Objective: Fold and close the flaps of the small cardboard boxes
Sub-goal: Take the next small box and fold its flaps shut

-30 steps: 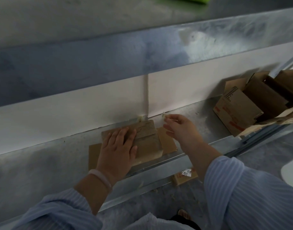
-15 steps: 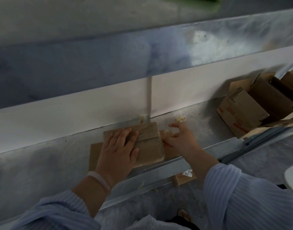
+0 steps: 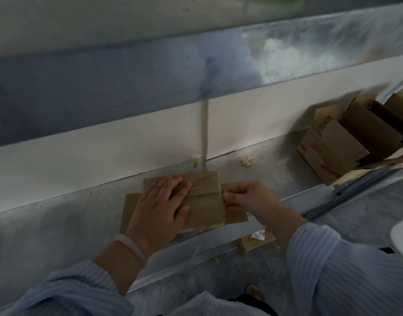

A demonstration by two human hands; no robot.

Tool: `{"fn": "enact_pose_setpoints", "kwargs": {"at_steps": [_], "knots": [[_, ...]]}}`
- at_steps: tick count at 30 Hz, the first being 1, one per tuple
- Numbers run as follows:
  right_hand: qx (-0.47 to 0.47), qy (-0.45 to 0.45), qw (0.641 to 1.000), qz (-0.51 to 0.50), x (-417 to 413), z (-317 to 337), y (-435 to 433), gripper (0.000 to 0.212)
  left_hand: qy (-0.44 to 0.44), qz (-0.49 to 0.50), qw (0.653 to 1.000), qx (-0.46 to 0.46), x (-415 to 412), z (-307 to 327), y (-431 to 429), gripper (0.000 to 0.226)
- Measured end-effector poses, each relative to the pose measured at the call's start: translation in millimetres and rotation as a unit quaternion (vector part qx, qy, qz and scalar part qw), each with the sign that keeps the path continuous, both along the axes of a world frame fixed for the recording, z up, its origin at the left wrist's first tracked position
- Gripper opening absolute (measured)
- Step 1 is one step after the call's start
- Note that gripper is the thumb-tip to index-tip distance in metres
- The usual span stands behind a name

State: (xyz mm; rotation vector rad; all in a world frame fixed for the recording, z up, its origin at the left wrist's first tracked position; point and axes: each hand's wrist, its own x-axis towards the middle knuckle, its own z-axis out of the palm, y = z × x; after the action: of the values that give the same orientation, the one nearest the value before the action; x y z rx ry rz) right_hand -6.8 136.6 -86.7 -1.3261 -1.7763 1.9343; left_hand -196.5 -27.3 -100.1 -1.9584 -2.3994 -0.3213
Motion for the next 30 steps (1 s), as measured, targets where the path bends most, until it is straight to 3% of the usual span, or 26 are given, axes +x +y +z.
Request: {"fn": "enact_pose_setpoints", "kwargs": {"at_steps": [2, 5, 8, 19, 24, 27, 30], "knots": [[0.036, -0.032, 0.998, 0.029, -0.2, 4.0, -0.8, 0.008, -0.003, -0.012, 1.0, 0.0, -2.1, 0.3, -2.6, 0.052], [0.192, -0.132, 0.97, 0.073, -7.3, 3.6, 1.3, 0.006, -0.005, -0.017, 1.0, -0.001, -3.4, 1.8, -4.3, 0.052], [0.238, -0.134, 0.961, 0.032, -14.3, 0.7, 3.2, 0.012, -0.008, -0.015, 1.0, 0.003, -2.2, 3.4, -3.9, 0.052], [0.197, -0.087, 0.971, -0.099, -27.3, -7.0, -20.2, 0.013, -0.008, 0.006, 1.0, -0.006, -4.3, 2.0, -2.4, 0.053], [0.183, 0.087, 0.94, -0.275, -22.7, 29.7, -4.6, 0.013, 0.004, 0.014, 1.0, 0.0, -2.6, 0.4, -2.6, 0.052], [0.195, 0.128, 0.948, -0.217, -23.4, 59.2, 20.0, 0.01, 0.009, 0.009, 1.0, 0.0, -2.2, 0.3, -2.2, 0.051], [0.206, 0.061, 0.969, -0.12, -29.6, 58.5, 23.0, 0.013, 0.014, 0.009, 1.0, 0.002, -2.0, 1.0, -1.6, 0.051]]}}
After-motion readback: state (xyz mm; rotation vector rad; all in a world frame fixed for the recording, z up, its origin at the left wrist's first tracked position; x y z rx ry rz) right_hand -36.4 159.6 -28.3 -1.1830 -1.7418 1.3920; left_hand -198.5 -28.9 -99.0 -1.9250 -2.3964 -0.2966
